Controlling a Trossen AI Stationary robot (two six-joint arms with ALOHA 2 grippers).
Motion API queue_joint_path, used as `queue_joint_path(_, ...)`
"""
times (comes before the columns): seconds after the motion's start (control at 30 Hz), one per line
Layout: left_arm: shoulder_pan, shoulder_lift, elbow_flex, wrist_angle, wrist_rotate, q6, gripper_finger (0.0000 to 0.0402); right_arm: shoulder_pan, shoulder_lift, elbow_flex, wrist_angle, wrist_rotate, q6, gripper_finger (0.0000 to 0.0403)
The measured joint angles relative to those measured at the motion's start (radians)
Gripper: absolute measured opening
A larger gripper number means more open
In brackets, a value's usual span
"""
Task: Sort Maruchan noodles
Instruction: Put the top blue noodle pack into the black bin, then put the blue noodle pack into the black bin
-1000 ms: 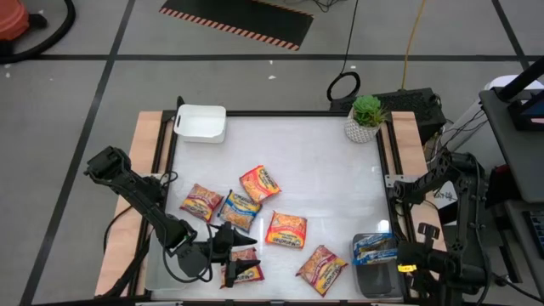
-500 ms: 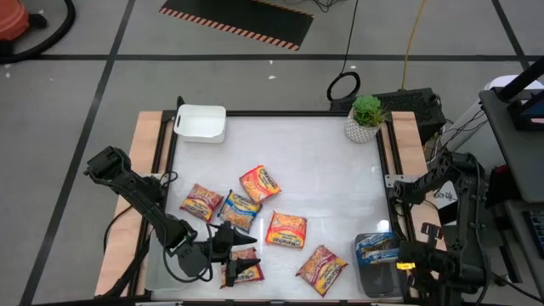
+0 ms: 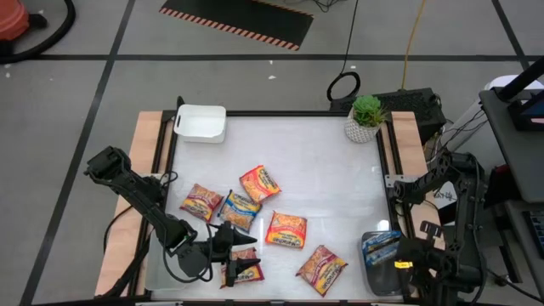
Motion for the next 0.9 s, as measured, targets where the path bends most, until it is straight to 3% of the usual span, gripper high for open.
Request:
queue_joint_path(0.3, 0.0, 0.0, 0.0, 0.0, 0.0, 0.001, 0.0326, -0.001, 0.0, 0.0, 0.0, 0.003, 0.037, 0.0111)
queue_joint_path(0.6, 0.012, 0.0, 0.0, 0.001, -0.001, 0.0, 0.0326, -0.001, 0.0, 0.013, 0.001, 0.16, 0.044, 0.0114)
queue_joint_path(0.73, 0.023, 0.0, 0.0, 0.006, -0.001, 0.049, 0.0326, -0.001, 0.0, 0.014, 0.001, 0.291, 0.02, 0.0108)
queue_joint_path(0.9, 0.063, 0.0, 0.0, -0.005, 0.05, 0.152, 0.0326, -0.02, 0.0, 0.014, 0.001, 0.577, -0.106, 0.0105)
